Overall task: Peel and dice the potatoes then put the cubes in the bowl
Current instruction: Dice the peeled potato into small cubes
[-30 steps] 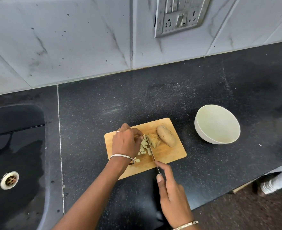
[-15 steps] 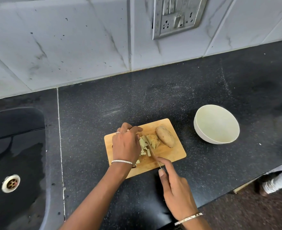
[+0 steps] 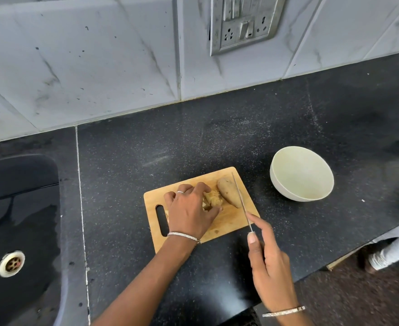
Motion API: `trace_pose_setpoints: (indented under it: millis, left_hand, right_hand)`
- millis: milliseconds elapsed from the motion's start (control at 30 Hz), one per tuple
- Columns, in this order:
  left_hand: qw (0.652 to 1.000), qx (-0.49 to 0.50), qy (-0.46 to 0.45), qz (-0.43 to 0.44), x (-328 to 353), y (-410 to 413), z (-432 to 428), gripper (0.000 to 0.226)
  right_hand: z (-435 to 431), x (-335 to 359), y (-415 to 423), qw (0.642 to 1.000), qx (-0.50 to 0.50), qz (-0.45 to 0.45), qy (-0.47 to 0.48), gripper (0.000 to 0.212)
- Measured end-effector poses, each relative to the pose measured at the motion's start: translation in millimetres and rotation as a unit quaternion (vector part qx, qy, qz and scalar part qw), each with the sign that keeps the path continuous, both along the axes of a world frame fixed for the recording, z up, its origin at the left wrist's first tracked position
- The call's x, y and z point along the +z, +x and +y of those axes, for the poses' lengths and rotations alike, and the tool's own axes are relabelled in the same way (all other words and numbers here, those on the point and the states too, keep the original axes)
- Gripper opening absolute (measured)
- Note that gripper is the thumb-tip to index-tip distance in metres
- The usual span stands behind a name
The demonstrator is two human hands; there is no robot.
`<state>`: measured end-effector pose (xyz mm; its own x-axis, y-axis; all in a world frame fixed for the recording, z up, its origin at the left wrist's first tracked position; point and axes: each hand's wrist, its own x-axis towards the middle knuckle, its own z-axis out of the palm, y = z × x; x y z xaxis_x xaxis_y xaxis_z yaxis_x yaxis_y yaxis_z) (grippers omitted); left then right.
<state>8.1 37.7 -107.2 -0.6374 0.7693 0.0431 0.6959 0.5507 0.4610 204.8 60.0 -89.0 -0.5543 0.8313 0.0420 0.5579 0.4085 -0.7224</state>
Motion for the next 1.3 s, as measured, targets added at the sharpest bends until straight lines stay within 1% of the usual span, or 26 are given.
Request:
trace_pose_setpoints:
  millis: [133, 233, 633, 1033, 1300]
  left_hand:
    - [1.0, -0.001, 0.016, 0.004, -3.7, -2.5, 1.4, 0.031]
    - [0.999, 0.002, 0.034, 0.0, -7.7, -4.5, -0.5, 0.027]
    - [0.998, -0.019, 0.056, 0.026, -16.0, -10.7, -5.8, 0.026]
    - [0.998, -0.022, 0.051, 0.016, -19.8, -13.8, -13.2, 0.03]
    - [0.998, -0.021, 0.066, 0.007, -23.4, -14.9, -16.0, 0.027]
  right_hand:
    - [1.8, -4.2, 1.1, 0.999, 0.033, -0.006, -0.006, 0.041]
    - [3.2, -6.4, 1.2, 0.998, 0.057, -0.015, -0.011, 0.04]
    - [7.5, -11.7, -5.3, 0.994, 0.092, -0.017, -0.048, 0.037]
    - [9.2, -17.9, -10.0, 0.992, 0.11, -0.011, -0.055, 0.036]
    - [10.1, -24.2, -10.6, 0.991, 0.106, -0.002, -0.078, 0.035]
